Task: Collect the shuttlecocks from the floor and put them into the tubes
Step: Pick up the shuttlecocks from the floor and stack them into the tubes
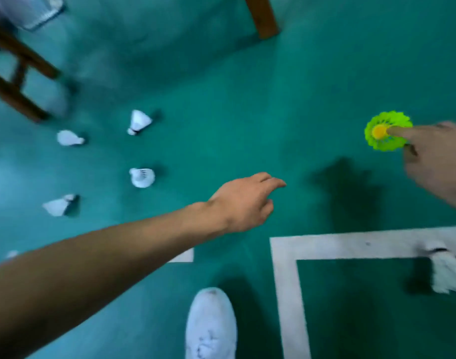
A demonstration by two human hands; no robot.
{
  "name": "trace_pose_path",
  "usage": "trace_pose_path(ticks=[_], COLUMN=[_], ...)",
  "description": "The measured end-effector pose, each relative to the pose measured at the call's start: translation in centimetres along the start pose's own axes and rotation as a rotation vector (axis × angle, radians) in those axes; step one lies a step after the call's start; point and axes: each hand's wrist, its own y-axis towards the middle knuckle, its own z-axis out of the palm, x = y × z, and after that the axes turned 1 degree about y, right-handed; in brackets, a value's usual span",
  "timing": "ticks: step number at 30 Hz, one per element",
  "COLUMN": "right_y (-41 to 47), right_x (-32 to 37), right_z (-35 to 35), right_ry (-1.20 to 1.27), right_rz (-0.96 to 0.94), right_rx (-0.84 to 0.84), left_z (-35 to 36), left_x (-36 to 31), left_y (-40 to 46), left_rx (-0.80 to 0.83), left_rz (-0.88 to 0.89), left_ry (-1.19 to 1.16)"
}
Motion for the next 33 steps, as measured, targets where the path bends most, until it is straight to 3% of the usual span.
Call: trace_pose_path(ticks=[3,6,10,13,18,24,28,33], right_y=[2.1,2.9,4.1,4.9,4.5,4.0,4.6,1.9], right_x=[10.1,19.9,28.1,31.4,32.3,29.3,28.2,30.8], right_z=[0.2,-1.5,-2.5,-2.5,-1.3,-1.5,-6.6,-21.9], right_ry=[0.049,0.048,0.055,0.104,0.138,0.135,0.101,0.424], right_rz=[-0.269,-0.457,-0.629,-0.658,-0.618,-0.509,-0.458,-0.062], right_rx=[0.013,0.179,0.234,0.262,0.27,0.348,0.326,0.244], left_z=[1.0,1.7,2.2,2.3,2.3,-0.1,-8.4,-24.6], left_x=[6.3,11.8,18.0,21.9,26.0,27.6,24.4,17.3], left_y=[-3.4,-7.0,-9.3,-9.7,-7.4,-3.6,-4.9,-11.6], left_rx=[0.049,0.045,-0.003,0.056,0.222,0.069,-0.162,-0.309], left_rz=[-0.33,-0.579,-0.75,-0.837,-0.794,-0.708,-0.648,-0.57], left_ry=[-0.156,-0.254,-0.248,-0.081,0.203,0.328,0.007,-0.493])
